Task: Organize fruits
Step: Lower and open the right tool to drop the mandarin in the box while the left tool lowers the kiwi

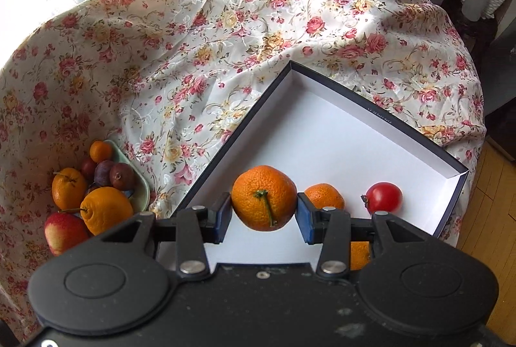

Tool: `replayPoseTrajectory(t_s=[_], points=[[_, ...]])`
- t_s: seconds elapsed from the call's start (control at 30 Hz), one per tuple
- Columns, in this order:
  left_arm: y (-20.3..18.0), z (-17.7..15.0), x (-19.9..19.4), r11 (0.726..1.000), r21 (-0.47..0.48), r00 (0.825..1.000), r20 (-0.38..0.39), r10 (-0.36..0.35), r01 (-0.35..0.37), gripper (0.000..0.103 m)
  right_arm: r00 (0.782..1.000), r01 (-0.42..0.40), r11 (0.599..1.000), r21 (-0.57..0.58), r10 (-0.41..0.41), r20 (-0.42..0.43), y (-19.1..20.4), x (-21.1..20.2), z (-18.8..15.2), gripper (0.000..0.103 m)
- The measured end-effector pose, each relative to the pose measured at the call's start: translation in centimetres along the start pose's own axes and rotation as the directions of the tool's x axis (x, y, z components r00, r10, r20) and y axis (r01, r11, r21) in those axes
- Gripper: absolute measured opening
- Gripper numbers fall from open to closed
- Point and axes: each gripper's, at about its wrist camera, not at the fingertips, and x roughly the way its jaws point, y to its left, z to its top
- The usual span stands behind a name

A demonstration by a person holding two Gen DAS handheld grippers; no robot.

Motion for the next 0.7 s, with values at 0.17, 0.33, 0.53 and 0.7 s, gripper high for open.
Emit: replayPoseTrajectory(t_s=[0.17,0.33,0.53,0.7], points=[[-2.4,0.3,0.1,0.999,0.028,0.999,0.012,-0.036,0.036,0.058,0.999,0.030,0.999,0.037,-0.031,0.018,-2.3,0.0,1.1,0.045],[-4.1,0.2,0.4,0.998,0.065,0.999,0.024,-0.026,0.024,0.058,0.999,0.039,0.997,0.060,-0.040,0.016,-3.7,-0.1,1.7,0.045],[-5.0,-0.1,-0.3,0.993,0.113,0.997,0.080,-0.020,0.011,0.058,0.999,0.033,0.998,0.048,-0.034,0.017,-3.9,-0.4,1.9,0.045],[-4.7,0.0,0.3,0.995,0.090,0.998,0.036,-0.057,0.053,0.059,0.998,0.062,0.997,0.045,-0.063,0.016,-3.8,-0.4,2.0,0.045]])
